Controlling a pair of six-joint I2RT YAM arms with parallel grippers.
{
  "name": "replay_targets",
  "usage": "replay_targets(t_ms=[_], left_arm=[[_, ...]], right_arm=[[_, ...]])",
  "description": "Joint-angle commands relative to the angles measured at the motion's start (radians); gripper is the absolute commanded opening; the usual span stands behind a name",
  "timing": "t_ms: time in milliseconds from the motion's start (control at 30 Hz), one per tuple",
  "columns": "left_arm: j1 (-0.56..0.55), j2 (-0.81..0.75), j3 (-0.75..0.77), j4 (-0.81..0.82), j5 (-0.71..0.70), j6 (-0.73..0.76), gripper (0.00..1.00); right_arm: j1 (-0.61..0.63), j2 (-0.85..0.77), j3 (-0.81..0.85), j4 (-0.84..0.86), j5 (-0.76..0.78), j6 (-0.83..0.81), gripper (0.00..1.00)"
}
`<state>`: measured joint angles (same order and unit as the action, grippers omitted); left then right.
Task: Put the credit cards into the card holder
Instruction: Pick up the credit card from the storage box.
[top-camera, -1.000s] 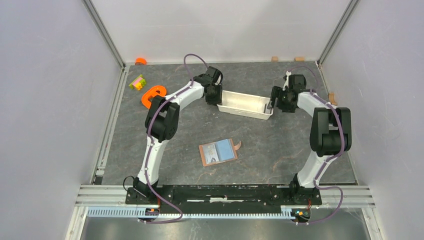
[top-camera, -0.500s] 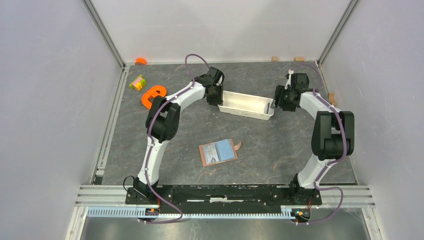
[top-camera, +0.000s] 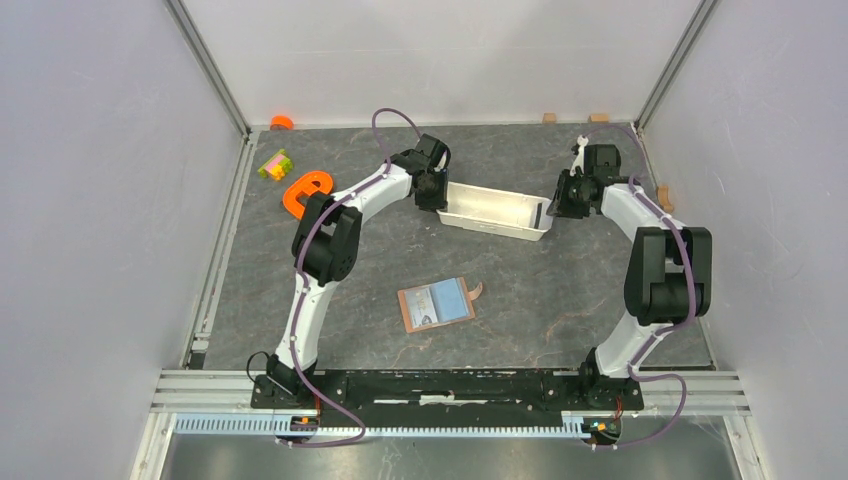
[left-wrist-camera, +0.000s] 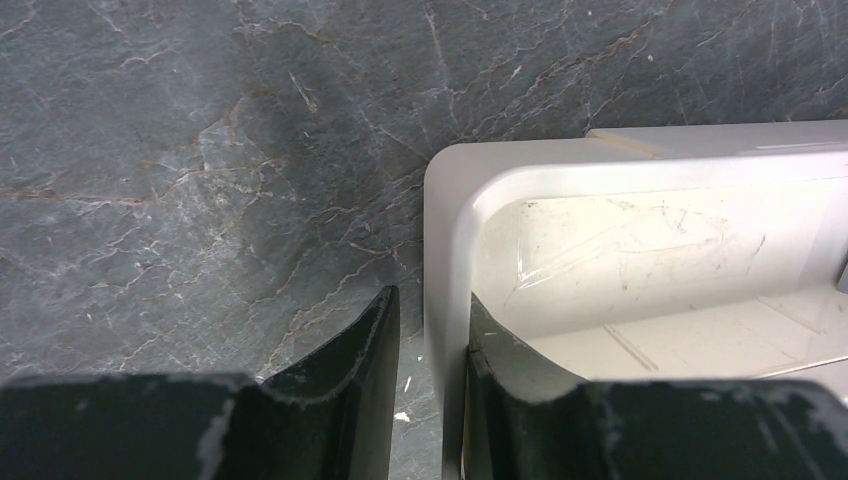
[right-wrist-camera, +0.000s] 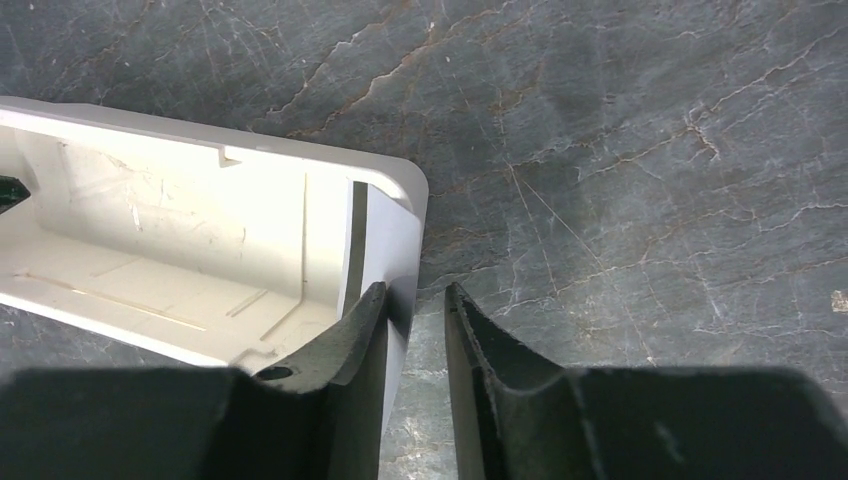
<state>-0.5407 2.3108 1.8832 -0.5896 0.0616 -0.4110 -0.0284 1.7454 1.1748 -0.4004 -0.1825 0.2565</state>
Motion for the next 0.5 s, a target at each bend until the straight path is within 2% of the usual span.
replay_targets(t_ms=[0,267,300,467], left_arm=[[0.016,-0.034,0.011,-0.022,-0.039,0.036,0.33],[0.016,-0.039,0.011,-0.02,-0.031,0.026,0.33],[0.016,-0.04,0.011,-0.021,-0.03,0.026,0.32],[0.015,-0.051,0.006,-0.021,-0.036,0.016,0.33]], right_arm=[[-0.024,-0.029,0.018,-0.023,0.056,-0.034,0.28],[-0.024,-0.032,0.022,-0.008,-0.013,-0.019,0.06],[-0.024,-0.031,0.027,-0.007,-0.021,-0.015,0.0],[-0.024,-0.065,0.031,0.003,-0.034,0.008,0.0]])
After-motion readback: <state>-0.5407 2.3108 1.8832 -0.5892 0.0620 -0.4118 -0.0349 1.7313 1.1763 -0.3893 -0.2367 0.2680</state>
